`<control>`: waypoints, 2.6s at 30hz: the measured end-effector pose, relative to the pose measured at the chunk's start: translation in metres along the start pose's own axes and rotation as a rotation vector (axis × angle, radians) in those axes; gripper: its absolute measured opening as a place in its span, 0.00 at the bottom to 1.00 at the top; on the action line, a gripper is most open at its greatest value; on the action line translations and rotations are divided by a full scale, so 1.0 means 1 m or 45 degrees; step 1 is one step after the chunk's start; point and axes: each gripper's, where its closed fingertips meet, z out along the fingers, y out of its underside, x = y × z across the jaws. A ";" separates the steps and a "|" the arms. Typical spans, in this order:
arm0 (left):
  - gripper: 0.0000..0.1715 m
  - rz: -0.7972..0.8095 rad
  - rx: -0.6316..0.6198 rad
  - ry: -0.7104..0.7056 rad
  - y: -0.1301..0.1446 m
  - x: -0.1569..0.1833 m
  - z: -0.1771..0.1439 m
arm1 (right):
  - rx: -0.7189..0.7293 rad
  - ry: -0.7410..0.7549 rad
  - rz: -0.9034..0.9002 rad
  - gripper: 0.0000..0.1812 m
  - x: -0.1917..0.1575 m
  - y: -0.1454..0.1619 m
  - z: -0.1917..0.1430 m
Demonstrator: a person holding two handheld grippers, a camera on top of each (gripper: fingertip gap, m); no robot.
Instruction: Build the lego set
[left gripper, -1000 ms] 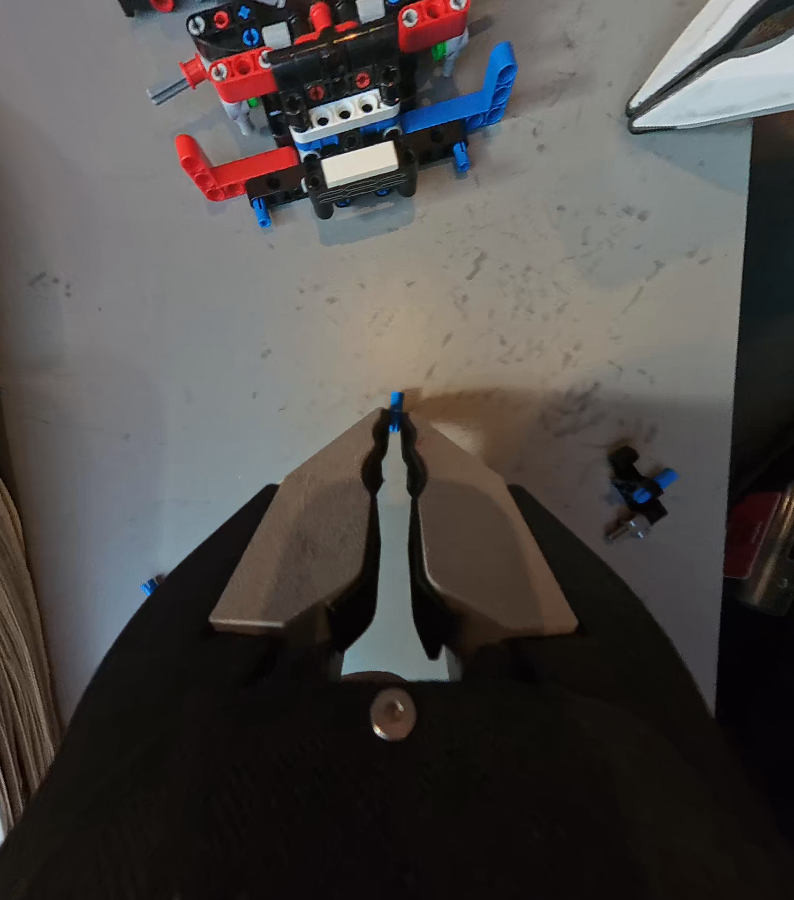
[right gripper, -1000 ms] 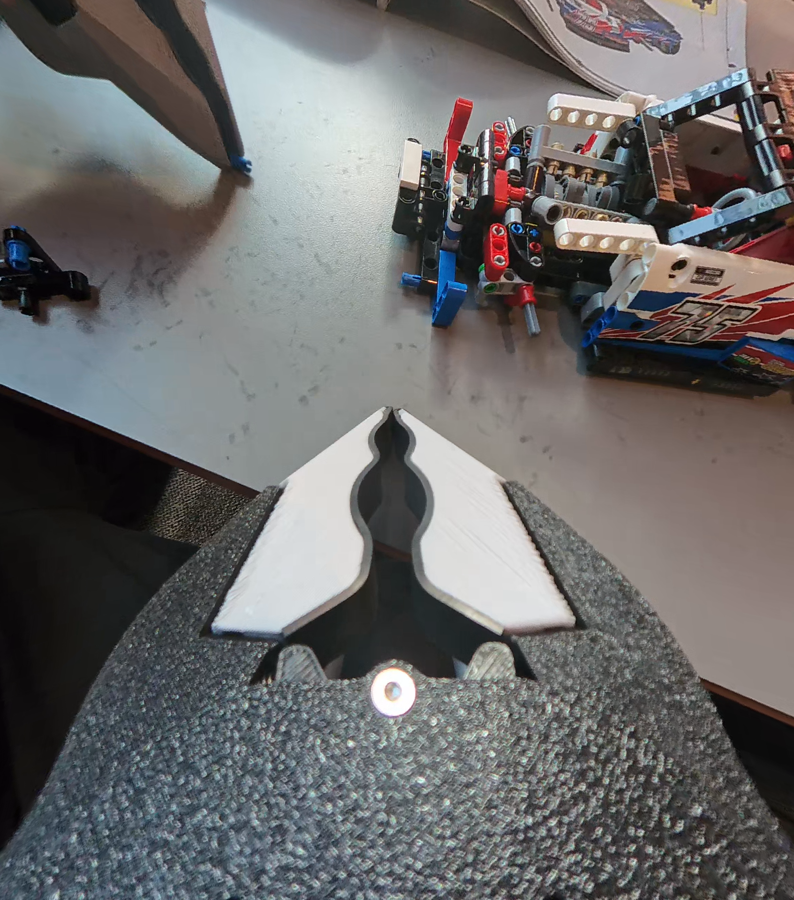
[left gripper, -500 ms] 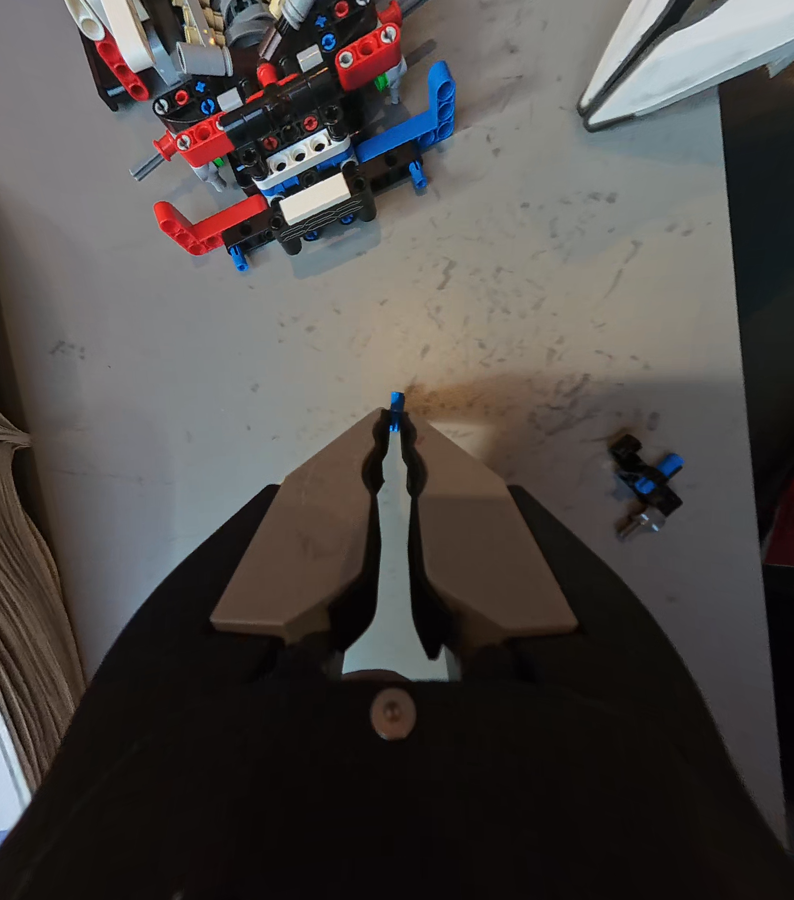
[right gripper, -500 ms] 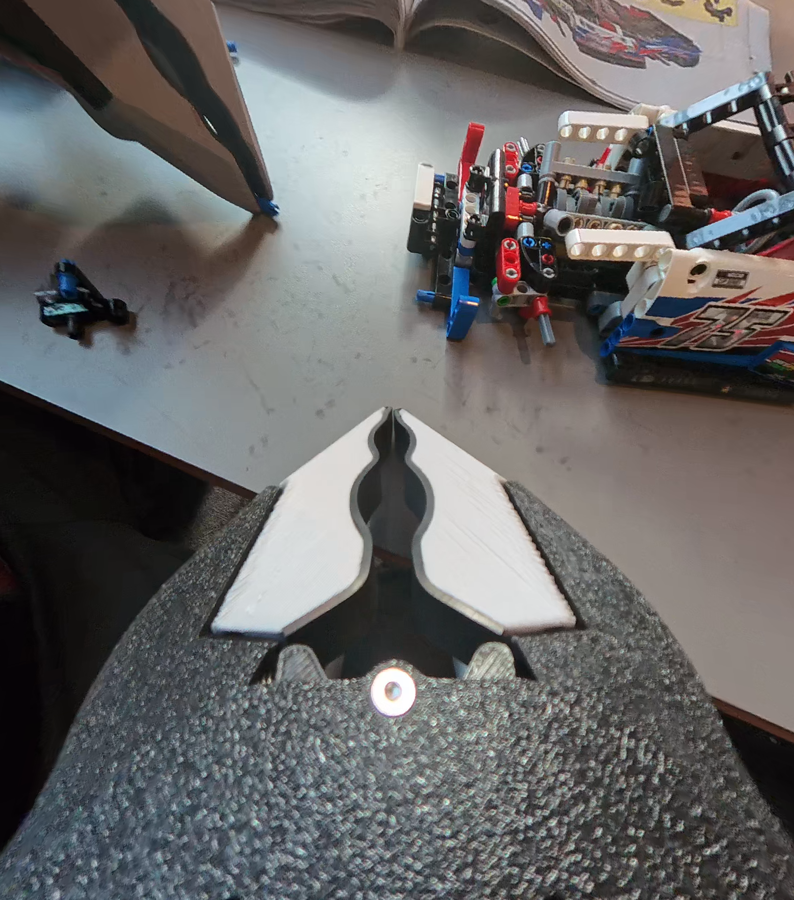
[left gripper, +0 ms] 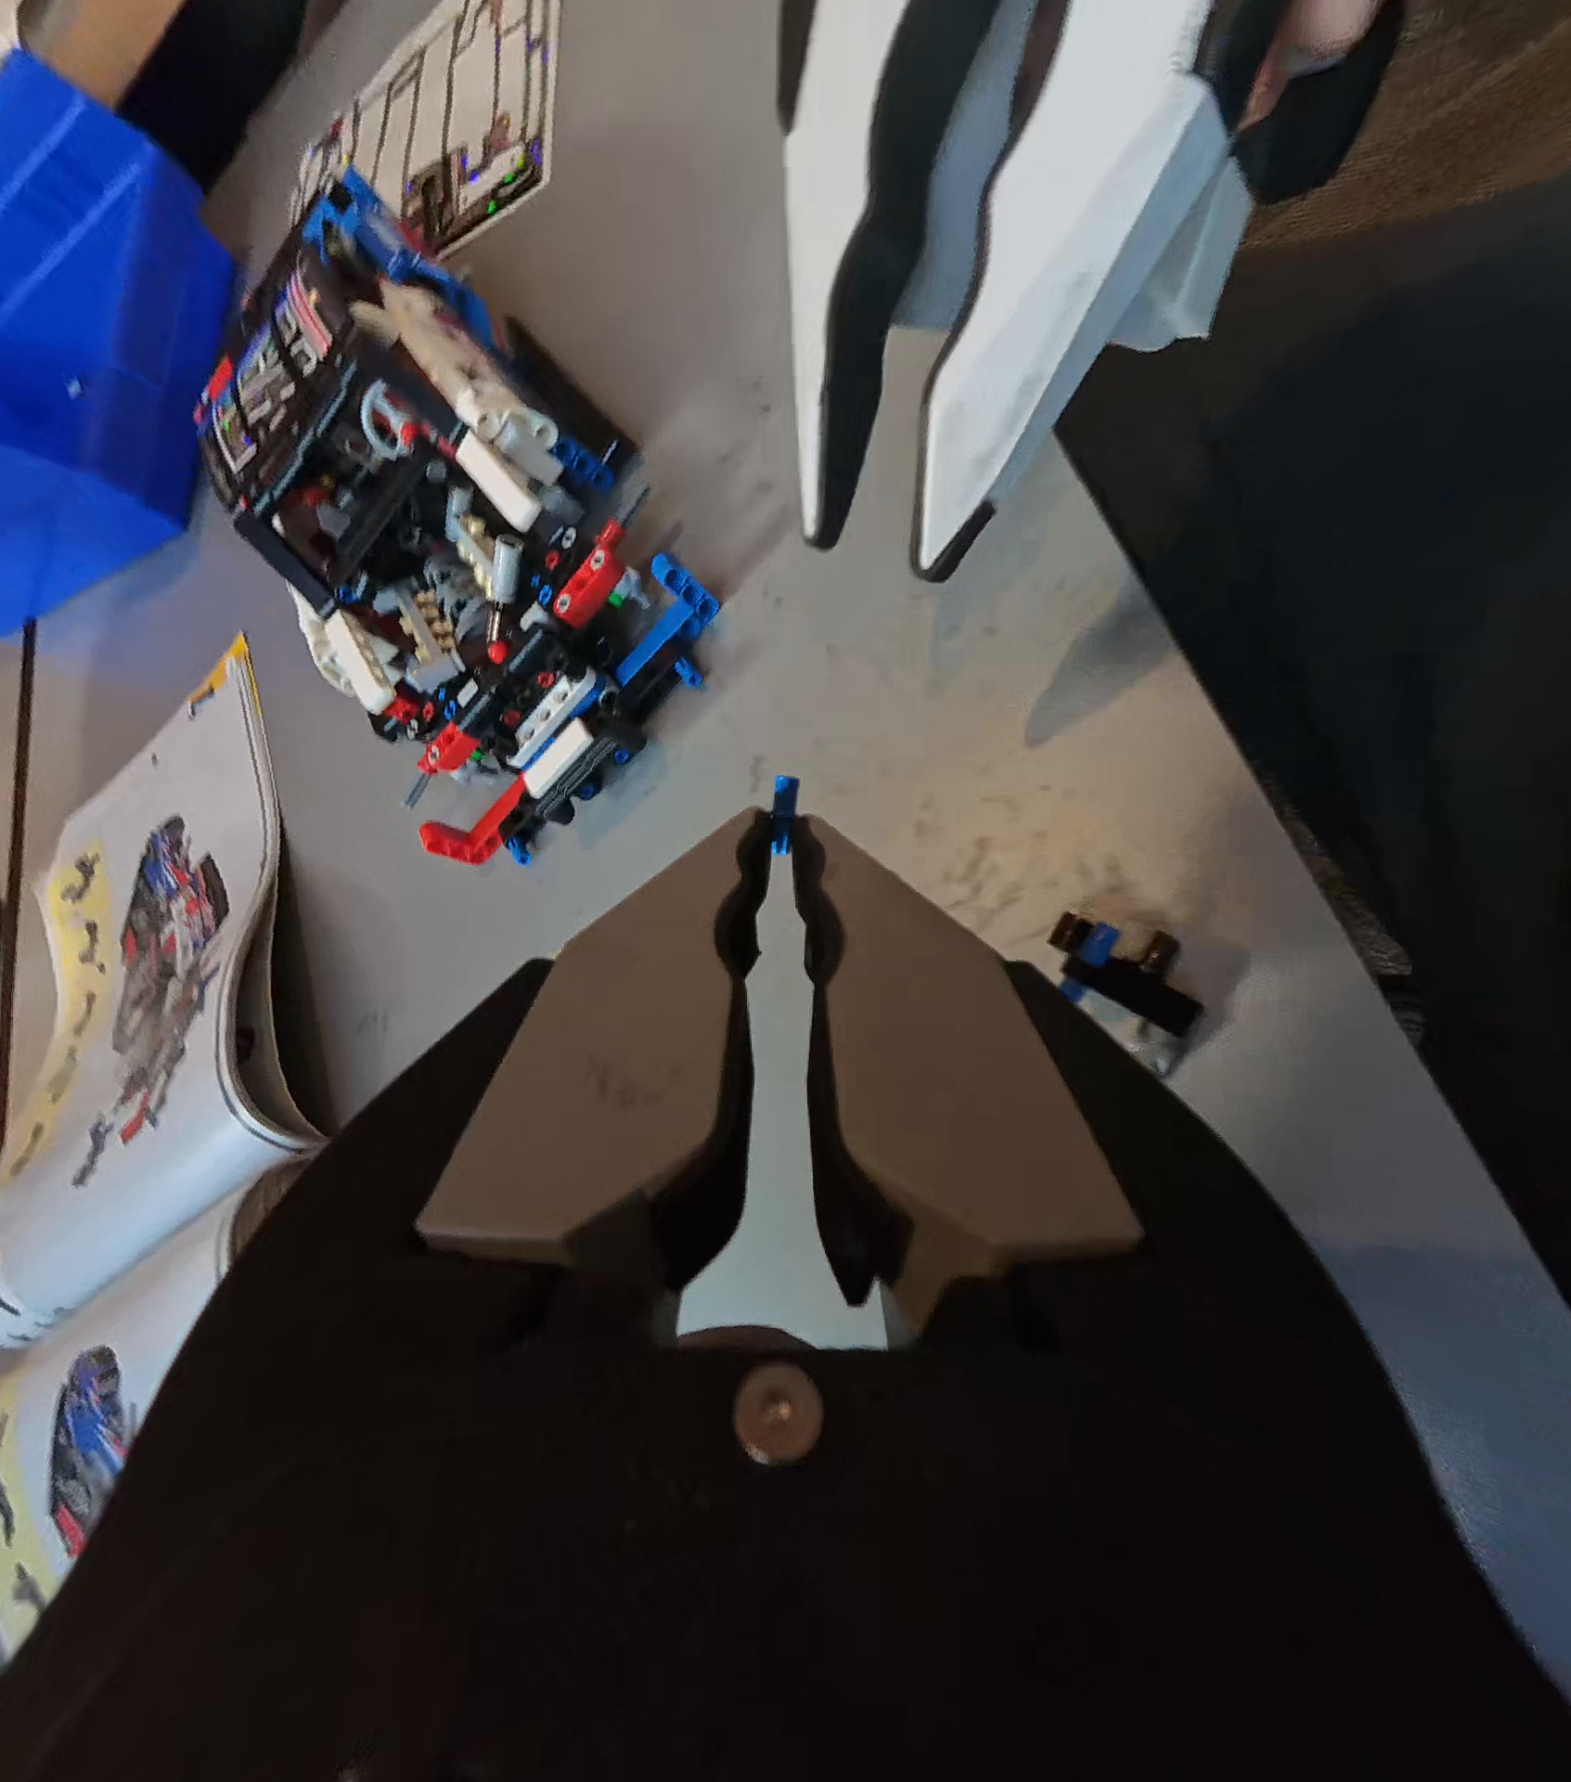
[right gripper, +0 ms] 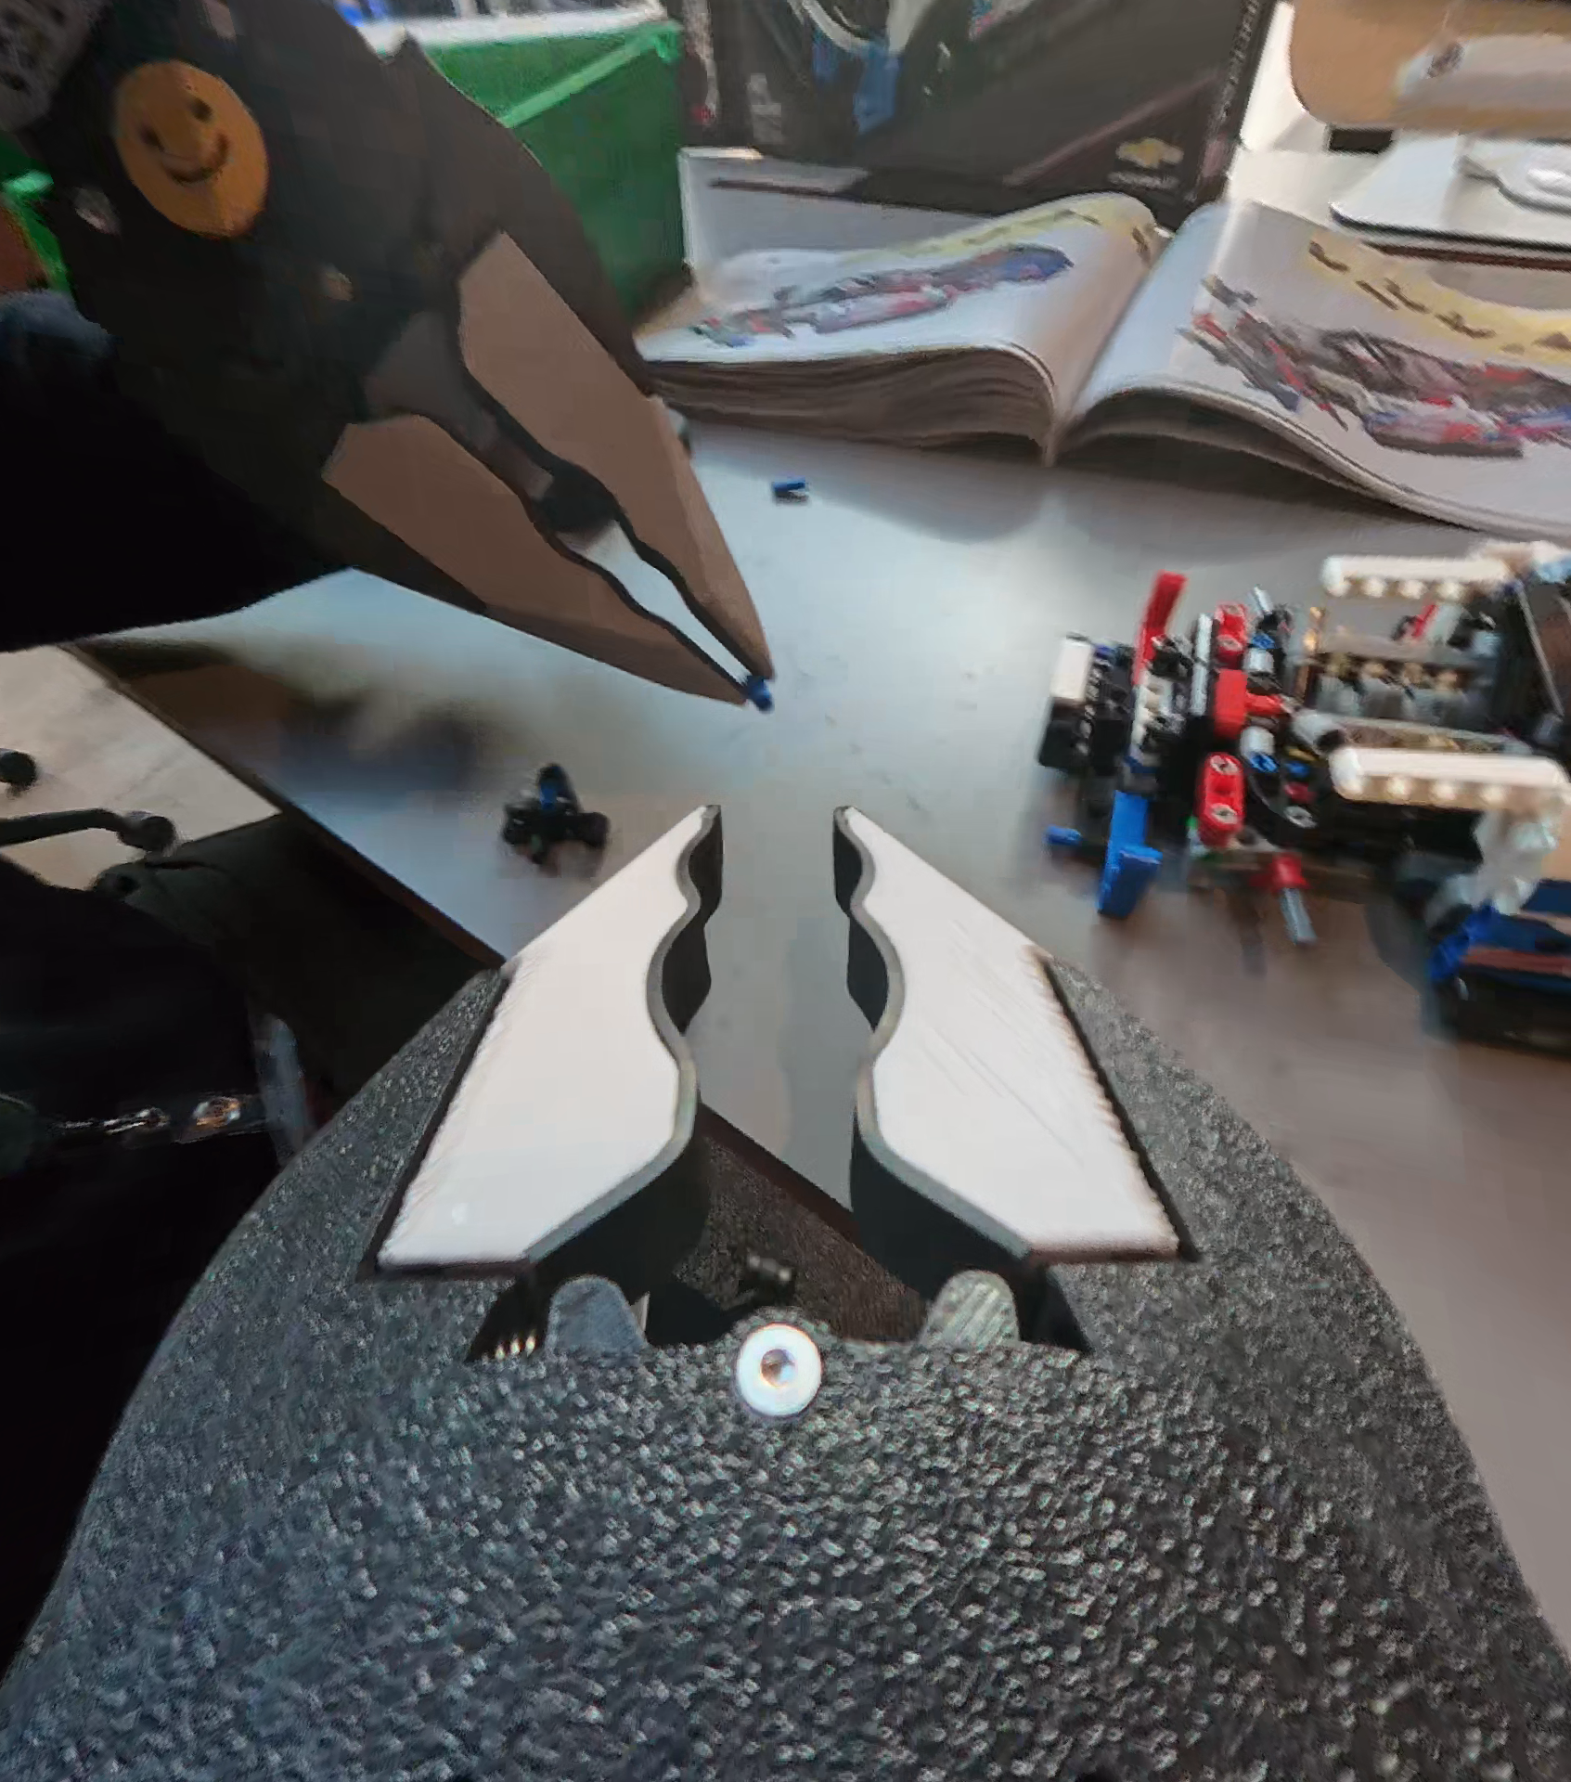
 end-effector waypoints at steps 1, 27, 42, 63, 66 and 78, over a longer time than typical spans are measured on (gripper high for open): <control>0.01 0.061 0.026 0.001 -0.005 0.004 -0.002 | 0.031 -0.047 -0.019 0.11 -0.008 -0.006 0.000; 0.00 0.426 0.119 -0.166 -0.029 0.027 -0.017 | -0.129 0.014 -0.427 0.05 -0.037 -0.008 0.002; 0.01 0.370 0.113 -0.091 -0.025 0.035 -0.009 | -0.184 -0.003 -0.477 0.02 -0.036 0.003 0.016; 0.12 0.120 0.005 0.186 0.006 0.038 -0.025 | -0.214 -0.055 -0.396 0.02 -0.043 0.019 0.014; 0.22 -0.073 -0.007 0.380 0.020 0.043 -0.035 | -0.249 -0.032 -0.353 0.02 -0.050 0.029 0.019; 0.22 -0.167 -0.001 0.766 0.029 0.071 -0.018 | -0.264 0.005 -0.292 0.02 -0.054 0.038 0.029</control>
